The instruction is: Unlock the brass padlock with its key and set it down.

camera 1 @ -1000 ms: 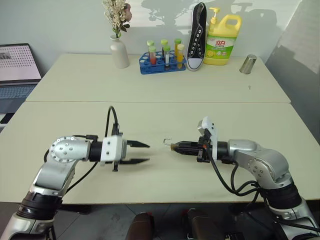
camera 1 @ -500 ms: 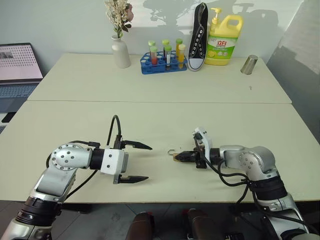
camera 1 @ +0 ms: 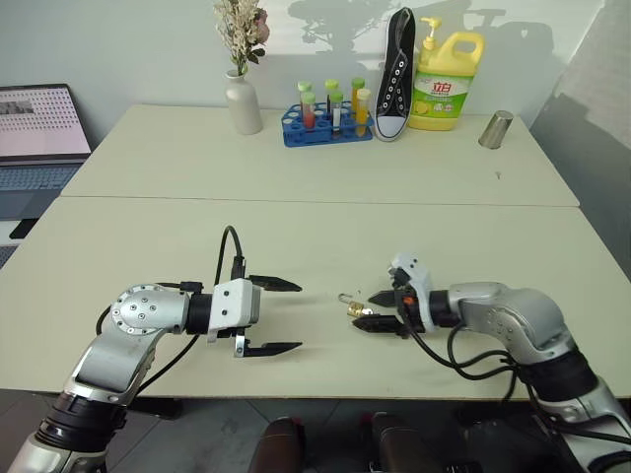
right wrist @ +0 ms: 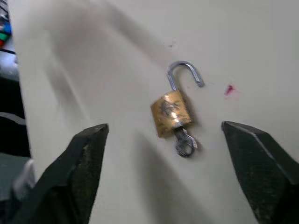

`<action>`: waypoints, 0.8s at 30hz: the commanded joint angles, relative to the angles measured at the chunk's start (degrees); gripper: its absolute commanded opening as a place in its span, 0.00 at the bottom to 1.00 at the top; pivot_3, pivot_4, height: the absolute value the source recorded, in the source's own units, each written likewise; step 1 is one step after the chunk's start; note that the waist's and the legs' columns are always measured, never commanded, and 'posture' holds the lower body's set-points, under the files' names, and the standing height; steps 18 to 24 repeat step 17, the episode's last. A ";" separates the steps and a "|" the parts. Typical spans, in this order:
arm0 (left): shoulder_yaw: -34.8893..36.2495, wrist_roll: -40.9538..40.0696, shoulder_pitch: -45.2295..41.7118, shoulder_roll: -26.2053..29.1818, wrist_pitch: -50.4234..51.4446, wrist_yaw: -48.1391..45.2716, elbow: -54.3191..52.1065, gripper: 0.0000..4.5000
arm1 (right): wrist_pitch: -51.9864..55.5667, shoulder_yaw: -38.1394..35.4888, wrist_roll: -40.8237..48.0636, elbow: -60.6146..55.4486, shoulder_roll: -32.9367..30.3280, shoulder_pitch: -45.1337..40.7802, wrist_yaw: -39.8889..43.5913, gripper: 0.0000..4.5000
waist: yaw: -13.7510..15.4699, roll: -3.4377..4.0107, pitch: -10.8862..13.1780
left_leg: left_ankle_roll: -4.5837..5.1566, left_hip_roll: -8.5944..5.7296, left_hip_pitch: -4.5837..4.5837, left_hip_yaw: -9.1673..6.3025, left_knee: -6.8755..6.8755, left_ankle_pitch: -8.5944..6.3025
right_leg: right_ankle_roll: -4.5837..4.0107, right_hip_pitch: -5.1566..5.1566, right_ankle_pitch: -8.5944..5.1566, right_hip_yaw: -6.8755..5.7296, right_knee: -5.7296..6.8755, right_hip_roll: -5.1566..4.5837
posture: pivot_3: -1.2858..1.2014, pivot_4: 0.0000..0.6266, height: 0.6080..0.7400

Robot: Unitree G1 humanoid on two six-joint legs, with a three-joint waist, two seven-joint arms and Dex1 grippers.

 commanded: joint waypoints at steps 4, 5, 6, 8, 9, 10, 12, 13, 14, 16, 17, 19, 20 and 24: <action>-0.41 1.75 0.37 0.35 3.05 2.51 -2.80 1.00 | -10.39 -5.27 -3.31 -10.63 -6.65 6.56 2.62 0.99 | -0.13 -0.01 0.02 | 0.00 0.07 -0.01 -0.01 -0.04 0.00 | 0.00 -0.04 0.00 0.02 0.00 -0.01 | 0.52 0.24 1.00; -0.29 0.98 0.18 0.18 3.20 1.98 -2.69 1.00 | -11.62 -6.48 -3.46 -11.88 -7.32 7.70 2.65 0.99 | -0.13 0.00 0.03 | 0.00 0.09 -0.02 -0.02 -0.06 0.00 | 0.00 -0.06 -0.01 0.01 0.00 0.00 | 0.52 0.24 1.00; -0.14 0.40 0.06 0.01 3.23 1.59 -2.63 1.00 | -12.34 -7.18 -3.57 -12.62 -7.73 8.47 2.60 0.99 | -0.13 0.00 0.04 | -0.01 0.11 -0.03 -0.02 -0.08 0.00 | -0.01 -0.07 -0.01 0.02 0.00 0.00 | 0.52 0.24 1.00; -0.13 -0.03 -0.29 0.08 3.51 0.97 -2.40 1.00 | -13.96 -8.05 -4.04 -13.42 -8.51 9.71 2.69 0.99 | -0.25 0.00 0.04 | -0.01 0.12 -0.02 -0.01 -0.08 0.00 | -0.01 -0.07 -0.01 0.01 0.00 0.01 | 0.52 0.24 1.00; -0.18 -0.11 -0.38 0.15 3.64 0.75 -2.32 1.00 | -14.63 -8.32 -4.19 -13.70 -8.71 10.17 2.84 0.99 | -0.28 0.00 0.04 | -0.01 0.12 0.00 0.00 -0.08 0.00 | -0.01 -0.07 -0.01 0.02 0.01 0.01 | 0.52 0.24 1.00; -0.20 -0.15 -0.46 0.15 3.43 0.49 -2.23 1.00 | -14.98 -8.70 -3.96 -14.13 -8.98 10.66 3.17 0.99 | -0.27 0.00 0.04 | -0.01 0.12 0.00 0.00 -0.07 0.00 | -0.01 -0.07 -0.01 0.03 0.01 0.01 | 0.52 0.24 1.00; -0.14 -0.49 -0.78 -0.05 4.06 0.28 -1.99 1.00 | -15.93 -8.96 -3.71 -15.19 -9.72 11.54 4.25 0.99 | -0.24 0.00 0.04 | -0.01 0.11 0.01 0.01 -0.07 0.00 | -0.01 -0.07 -0.01 0.03 0.01 0.01 | 0.52 0.24 1.00; -0.12 -0.60 -0.92 -0.14 4.39 0.27 -1.90 1.00 | -16.42 -8.90 -3.86 -15.47 -9.99 11.81 4.70 0.99 | -0.23 0.00 0.04 | -0.01 0.11 0.00 0.01 -0.07 0.00 | -0.01 -0.07 -0.01 0.03 0.01 0.01 | 0.52 0.24 1.00; -0.17 -1.06 -0.98 -0.21 4.02 -0.50 -1.74 1.00 | -17.37 -8.44 -4.44 -15.40 -10.06 12.00 5.08 0.99 | -0.23 0.00 0.04 | -0.01 0.11 0.00 0.01 -0.07 0.00 | -0.01 -0.07 -0.01 0.03 0.01 0.01 | 0.52 0.24 1.00; -0.26 -1.52 -1.03 -0.32 3.44 -1.51 -1.63 1.00 | -18.50 -8.02 -5.18 -15.12 -10.00 12.22 5.54 0.99 | -0.25 0.00 0.04 | -0.01 0.11 0.00 0.03 -0.06 0.00 | -0.01 -0.07 -0.01 0.03 0.00 0.02 | 0.52 0.24 1.00; -0.19 -1.59 -1.02 -0.24 3.51 -1.72 -1.65 1.00 | -18.95 -7.88 -5.34 -15.03 -9.93 12.23 5.82 0.99 | -0.25 0.00 0.04 | -0.01 0.10 0.00 0.03 -0.06 0.00 | -0.01 -0.07 -0.01 0.03 0.00 0.02 | 0.52 0.24 1.00; -0.19 -1.59 -1.02 -0.24 3.51 -1.72 -1.65 1.00 | -18.95 -7.88 -5.34 -15.03 -9.93 12.23 5.82 0.99 | -0.25 0.00 0.04 | -0.01 0.10 0.00 0.03 -0.06 0.00 | -0.01 -0.07 -0.01 0.03 0.00 0.02 | 0.52 0.24 1.00; -0.19 -1.59 -1.02 -0.24 3.51 -1.72 -1.65 1.00 | -18.95 -7.88 -5.34 -15.03 -9.93 12.23 5.82 0.99 | -0.25 0.00 0.04 | -0.01 0.10 0.00 0.03 -0.06 0.00 | -0.01 -0.07 -0.01 0.03 0.00 0.02 | 0.52 0.24 1.00; -0.19 -1.59 -1.02 -0.24 3.51 -1.72 -1.65 1.00 | -18.95 -7.88 -5.34 -15.03 -9.93 12.23 5.82 0.99 | -0.25 0.00 0.04 | -0.01 0.10 0.00 0.03 -0.06 0.00 | -0.01 -0.07 -0.01 0.03 0.00 0.02 | 0.52 0.24 1.00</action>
